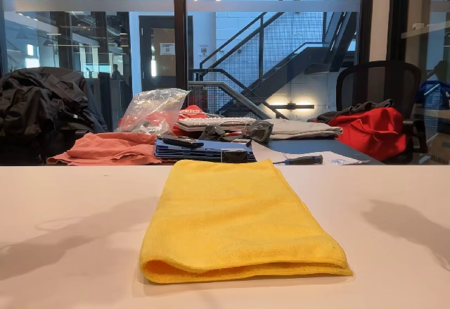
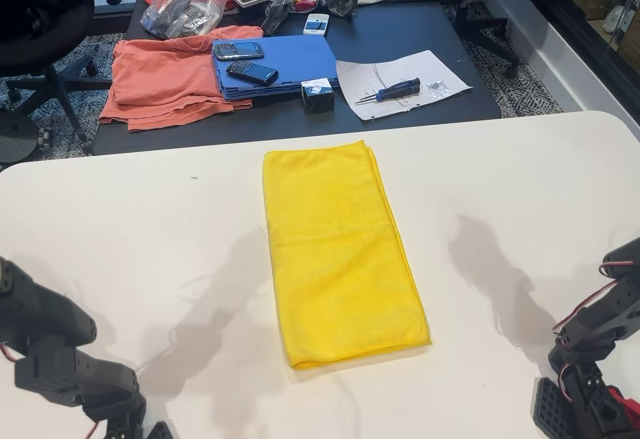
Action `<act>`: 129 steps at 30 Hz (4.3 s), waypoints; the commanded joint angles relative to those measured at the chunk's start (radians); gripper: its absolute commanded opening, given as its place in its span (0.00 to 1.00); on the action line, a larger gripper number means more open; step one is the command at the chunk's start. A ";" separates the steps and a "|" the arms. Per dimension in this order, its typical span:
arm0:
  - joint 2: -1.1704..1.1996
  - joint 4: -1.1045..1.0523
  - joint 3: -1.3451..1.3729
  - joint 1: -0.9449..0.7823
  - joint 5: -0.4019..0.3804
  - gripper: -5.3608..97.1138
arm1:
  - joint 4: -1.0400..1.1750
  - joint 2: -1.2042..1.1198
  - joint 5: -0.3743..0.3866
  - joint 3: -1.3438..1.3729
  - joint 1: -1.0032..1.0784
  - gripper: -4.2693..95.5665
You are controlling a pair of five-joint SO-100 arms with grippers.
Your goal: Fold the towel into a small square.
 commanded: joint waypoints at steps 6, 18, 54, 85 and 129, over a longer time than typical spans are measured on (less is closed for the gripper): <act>-0.006 0.002 0.003 -0.002 -0.002 0.26 | 0.000 -0.005 0.000 0.000 -0.002 0.09; -0.006 0.002 0.003 -0.002 -0.002 0.26 | 0.000 -0.005 0.000 0.000 -0.002 0.09; -0.006 0.002 0.003 -0.002 -0.002 0.26 | 0.000 -0.005 0.000 0.000 -0.002 0.09; -0.002 0.002 0.003 -0.003 -0.002 0.26 | -0.009 0.008 -0.009 -0.003 0.000 0.09; -0.290 1.525 0.054 -0.158 0.002 0.27 | 1.419 -0.147 -0.052 1.562 1.124 0.11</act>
